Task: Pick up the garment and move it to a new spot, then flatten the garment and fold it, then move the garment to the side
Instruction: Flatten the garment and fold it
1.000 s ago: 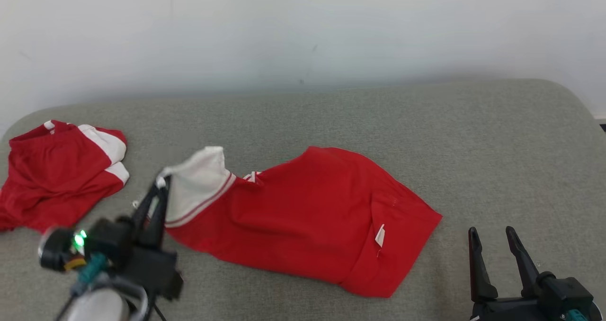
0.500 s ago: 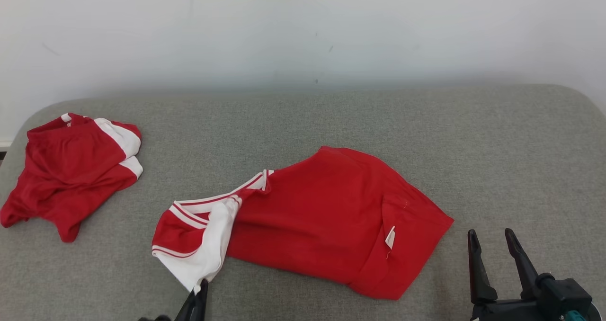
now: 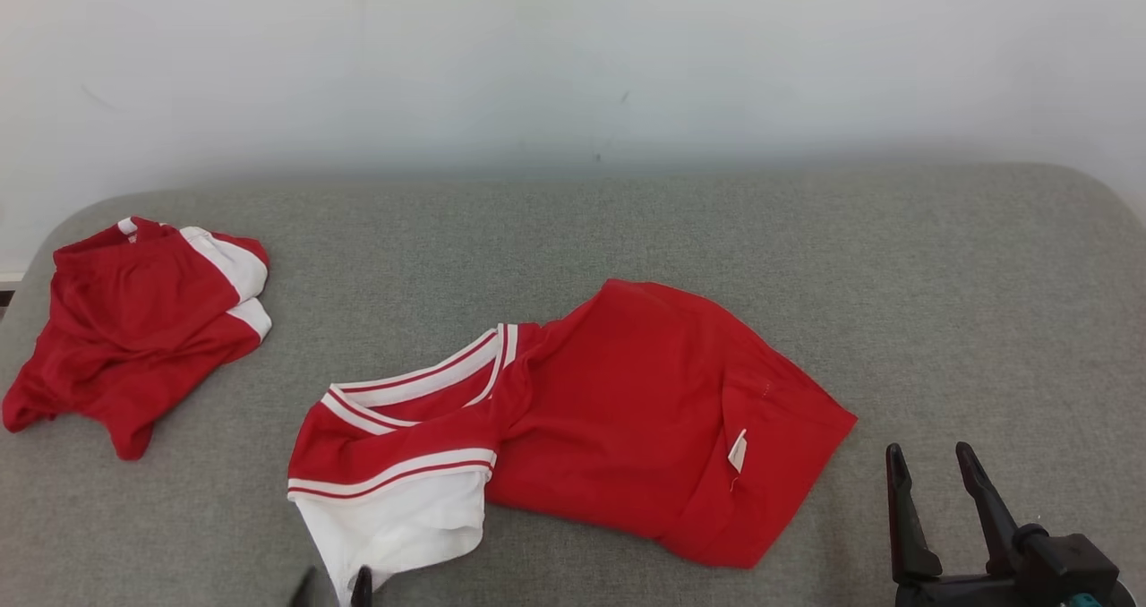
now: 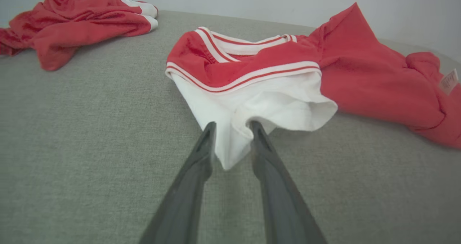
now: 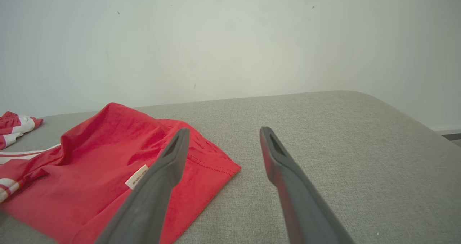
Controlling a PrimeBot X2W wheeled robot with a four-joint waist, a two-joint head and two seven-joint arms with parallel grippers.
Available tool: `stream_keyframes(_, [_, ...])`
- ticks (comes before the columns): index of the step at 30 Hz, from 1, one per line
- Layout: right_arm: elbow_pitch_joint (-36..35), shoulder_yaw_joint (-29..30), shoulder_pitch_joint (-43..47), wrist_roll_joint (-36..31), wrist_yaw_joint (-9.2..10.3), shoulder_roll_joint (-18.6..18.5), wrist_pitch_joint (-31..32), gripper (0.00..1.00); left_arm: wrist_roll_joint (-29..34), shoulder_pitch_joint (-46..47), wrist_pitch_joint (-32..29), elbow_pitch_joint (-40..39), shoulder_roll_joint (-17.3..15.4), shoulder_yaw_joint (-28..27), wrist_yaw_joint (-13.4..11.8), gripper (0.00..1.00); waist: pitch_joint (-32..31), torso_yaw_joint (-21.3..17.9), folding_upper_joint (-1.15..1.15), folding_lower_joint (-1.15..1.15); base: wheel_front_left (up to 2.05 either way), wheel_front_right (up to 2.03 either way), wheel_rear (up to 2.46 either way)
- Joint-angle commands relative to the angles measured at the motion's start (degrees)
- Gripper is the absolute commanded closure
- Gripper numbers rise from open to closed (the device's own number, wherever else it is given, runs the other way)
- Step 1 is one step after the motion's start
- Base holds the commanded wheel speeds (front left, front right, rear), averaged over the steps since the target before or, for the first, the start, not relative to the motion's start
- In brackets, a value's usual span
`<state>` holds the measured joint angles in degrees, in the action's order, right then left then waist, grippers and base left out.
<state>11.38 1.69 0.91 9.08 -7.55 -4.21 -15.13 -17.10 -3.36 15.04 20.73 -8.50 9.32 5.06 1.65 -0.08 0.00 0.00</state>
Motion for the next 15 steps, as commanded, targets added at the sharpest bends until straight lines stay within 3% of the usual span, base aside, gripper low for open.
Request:
stream_keyframes(1, [-0.1,0.0,0.4,0.1,0.13,-0.2,0.0,0.00,1.0,0.5,0.2,-1.6,0.4,-1.3,0.4,0.00,-0.2,0.1,0.00,0.00,0.00,0.00,0.00])
stream_keyframes(15, [-0.2,-0.5,1.0,0.3,0.13,-0.6,0.0,0.00,6.9,-0.1,0.2,-16.0,3.6,-9.7,0.6,0.00,-2.4,-0.3,0.00,0.00,0.00,0.00,0.00])
